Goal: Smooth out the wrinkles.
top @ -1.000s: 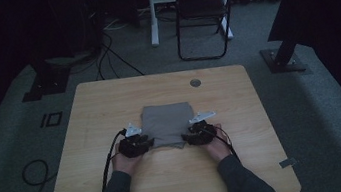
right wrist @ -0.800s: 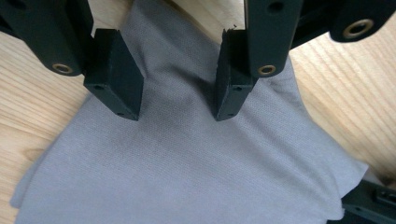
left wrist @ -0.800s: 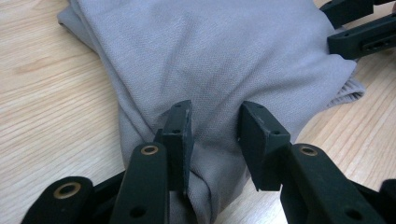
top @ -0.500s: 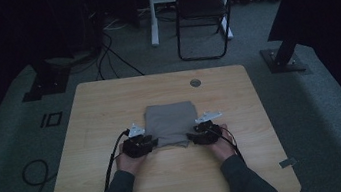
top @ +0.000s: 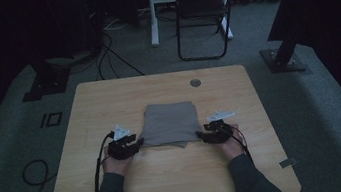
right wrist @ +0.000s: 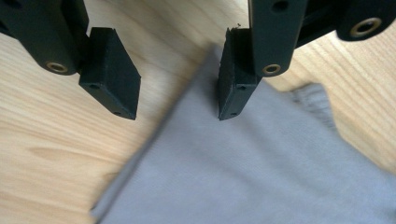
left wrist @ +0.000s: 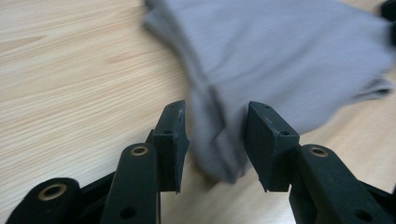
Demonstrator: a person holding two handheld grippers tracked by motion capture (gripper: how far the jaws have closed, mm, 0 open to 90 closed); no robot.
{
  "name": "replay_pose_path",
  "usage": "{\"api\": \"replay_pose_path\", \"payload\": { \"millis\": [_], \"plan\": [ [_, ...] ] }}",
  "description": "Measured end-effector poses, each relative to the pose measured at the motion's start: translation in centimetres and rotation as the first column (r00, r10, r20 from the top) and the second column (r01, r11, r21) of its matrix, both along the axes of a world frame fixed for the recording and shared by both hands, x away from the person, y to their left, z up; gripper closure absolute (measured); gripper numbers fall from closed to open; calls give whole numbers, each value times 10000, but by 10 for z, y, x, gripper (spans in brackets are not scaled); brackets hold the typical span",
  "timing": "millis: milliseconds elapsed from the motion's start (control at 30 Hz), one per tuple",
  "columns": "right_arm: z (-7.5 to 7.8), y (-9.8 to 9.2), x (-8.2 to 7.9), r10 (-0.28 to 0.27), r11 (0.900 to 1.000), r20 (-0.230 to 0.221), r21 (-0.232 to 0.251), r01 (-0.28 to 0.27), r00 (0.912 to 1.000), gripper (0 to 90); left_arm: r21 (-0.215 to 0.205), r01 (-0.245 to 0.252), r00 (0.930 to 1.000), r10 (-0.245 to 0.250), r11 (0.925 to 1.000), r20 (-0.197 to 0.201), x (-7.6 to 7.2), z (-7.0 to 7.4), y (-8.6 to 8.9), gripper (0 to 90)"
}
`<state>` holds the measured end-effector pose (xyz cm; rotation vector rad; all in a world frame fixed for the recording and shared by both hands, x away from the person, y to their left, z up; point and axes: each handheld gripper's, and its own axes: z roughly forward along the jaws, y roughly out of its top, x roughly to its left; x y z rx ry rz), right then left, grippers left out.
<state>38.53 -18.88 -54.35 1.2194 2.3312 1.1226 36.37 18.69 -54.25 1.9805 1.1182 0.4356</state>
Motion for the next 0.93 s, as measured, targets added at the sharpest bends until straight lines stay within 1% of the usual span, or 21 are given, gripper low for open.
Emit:
{"api": "replay_pose_path", "payload": {
  "millis": [67, 100, 167, 233, 367, 533, 633, 733, 833, 933],
  "plan": [
    [2, -6, 1, -150, 9998, 51, 117, 149, 9999, 488, 155, -287, 9996, 288, 9995, -71, 3, -4, 8, 582],
    [3, -8, 1, -218, 9996, 82, 178, 216, 9997, 488, 82, -390, 9991, 391, 9992, -136, 4, -4, 11, 582],
    [3, -14, 3, -368, 9992, 102, 176, 367, 9993, 487, 37, -618, 9980, 618, 9981, -98, 5, -4, 17, 582],
    [1, -19, 4, -549, 9983, 66, 204, 548, 9985, 487, 195, -921, 9957, 922, 9956, -43, 6, -4, 22, 582],
    [-1, -30, 8, -869, 9959, 24, 264, 868, 9962, 486, 393, -1435, 9893, 1443, 9889, -202, 11, -7, 32, 582],
    [-2, -38, 10, -1101, 9933, -9, 354, 1100, 9939, 485, 480, -1723, 9845, 1737, 9839, -259, 15, -11, 35, 582],
    [-3, -39, 11, -1135, 9930, -57, 311, 1137, 9935, 482, 508, -1861, 9817, 1878, 9812, -318, 16, -12, 36, 577],
    [-5, -39, 11, -1142, 9931, -82, 261, 1144, 9934, 481, 445, -1967, 9795, 1983, 9795, -354, 17, -12, 38, 575],
    [-5, -40, 12, -1179, 9926, -75, 266, 1181, 9930, 481, 487, -2053, 9778, 2070, 9775, -336, 17, -12, 39, 575],
    [-4, -41, 12, -1240, 9922, 9, 104, 1240, 9923, 481, 560, -2142, 9760, 2160, 9752, -278, 18, -13, 39, 572]
  ]
}}
